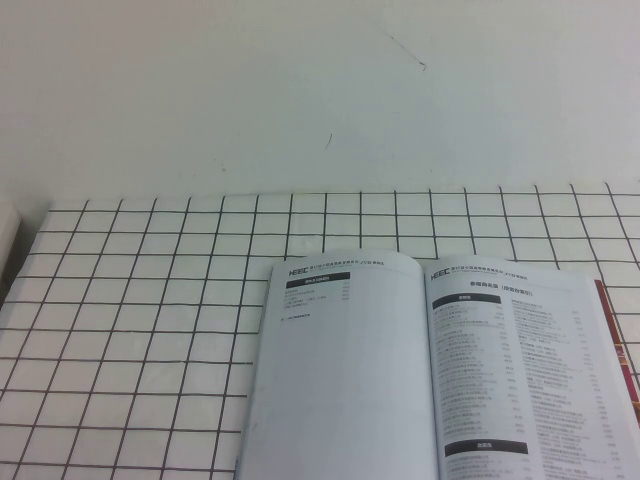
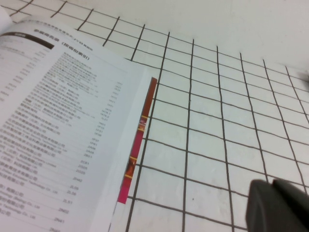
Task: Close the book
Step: 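Close the open booklet and leave it lying on the table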
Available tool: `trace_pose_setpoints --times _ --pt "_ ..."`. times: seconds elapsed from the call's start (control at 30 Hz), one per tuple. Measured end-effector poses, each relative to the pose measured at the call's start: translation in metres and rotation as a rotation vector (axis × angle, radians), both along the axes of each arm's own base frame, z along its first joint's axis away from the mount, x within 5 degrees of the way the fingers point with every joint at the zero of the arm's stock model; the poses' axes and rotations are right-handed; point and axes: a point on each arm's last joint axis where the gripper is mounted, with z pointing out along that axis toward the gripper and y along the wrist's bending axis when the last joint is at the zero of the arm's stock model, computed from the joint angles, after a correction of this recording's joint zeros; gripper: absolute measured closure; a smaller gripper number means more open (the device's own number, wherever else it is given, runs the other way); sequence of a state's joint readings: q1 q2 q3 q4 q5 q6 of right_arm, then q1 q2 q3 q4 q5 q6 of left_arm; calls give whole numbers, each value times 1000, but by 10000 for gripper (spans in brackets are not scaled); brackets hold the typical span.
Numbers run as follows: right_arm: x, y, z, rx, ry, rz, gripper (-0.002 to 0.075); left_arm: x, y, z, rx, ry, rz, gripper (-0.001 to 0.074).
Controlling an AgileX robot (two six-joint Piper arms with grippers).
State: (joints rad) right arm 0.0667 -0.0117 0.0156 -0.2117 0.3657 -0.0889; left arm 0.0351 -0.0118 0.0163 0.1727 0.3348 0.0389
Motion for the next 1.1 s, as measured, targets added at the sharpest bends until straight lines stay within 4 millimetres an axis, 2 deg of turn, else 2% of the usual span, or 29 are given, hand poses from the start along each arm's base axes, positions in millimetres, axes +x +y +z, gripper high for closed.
trace_pose_setpoints --times 0.23,0.5,0.7,0.8,1.1 --pt "3 2 4 0 -85 19 729 0 2 0 64 6 0 738" --pt "5 9 37 13 -451 94 729 1 1 2 82 -24 -7 738" --pt "-1 13 60 24 -706 146 729 4 -2 16 93 -192 -42 738" --pt "-2 14 63 22 -744 156 729 4 -4 22 98 -256 -56 738" --pt "-3 14 63 21 -748 157 729 4 -4 25 107 -292 -64 738"
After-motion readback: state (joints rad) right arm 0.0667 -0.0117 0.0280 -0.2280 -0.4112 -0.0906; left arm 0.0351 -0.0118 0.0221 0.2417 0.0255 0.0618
